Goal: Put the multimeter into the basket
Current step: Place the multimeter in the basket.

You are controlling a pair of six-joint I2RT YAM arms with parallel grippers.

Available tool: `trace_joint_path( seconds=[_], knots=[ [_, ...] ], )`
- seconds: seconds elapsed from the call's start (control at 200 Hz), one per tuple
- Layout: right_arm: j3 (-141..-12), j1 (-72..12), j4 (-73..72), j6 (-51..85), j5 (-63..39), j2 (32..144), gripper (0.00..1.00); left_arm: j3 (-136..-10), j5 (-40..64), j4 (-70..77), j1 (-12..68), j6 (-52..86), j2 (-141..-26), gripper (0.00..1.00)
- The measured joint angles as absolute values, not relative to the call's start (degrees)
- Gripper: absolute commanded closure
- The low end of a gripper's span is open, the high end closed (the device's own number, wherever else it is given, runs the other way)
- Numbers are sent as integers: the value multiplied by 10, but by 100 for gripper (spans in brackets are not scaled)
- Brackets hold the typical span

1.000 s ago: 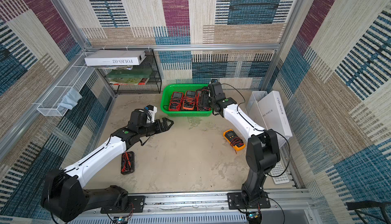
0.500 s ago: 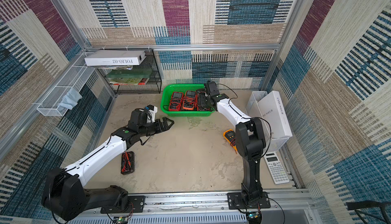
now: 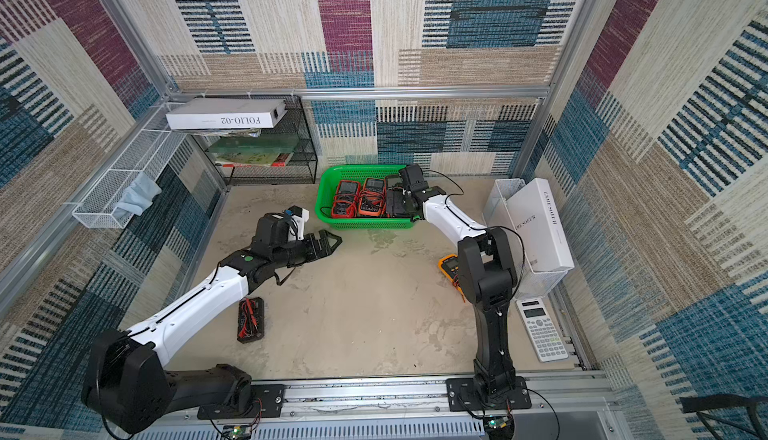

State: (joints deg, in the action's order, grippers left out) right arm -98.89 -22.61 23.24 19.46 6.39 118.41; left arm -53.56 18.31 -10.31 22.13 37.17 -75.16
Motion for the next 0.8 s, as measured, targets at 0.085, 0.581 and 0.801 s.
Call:
trace_joint_path(
  seconds=[0.085,0.581,0.801],
  knots=[
    [-983,-227,234,195,64,1178,0,-533,185,-103,221,373,-752,0],
    [-779,-205,188,213,72,1004,0,-519,205,-93,221,382,-736,0],
    [-658,-163,159,232,72,937,0,-505,218,-80,223,390,-723,0]
  ],
)
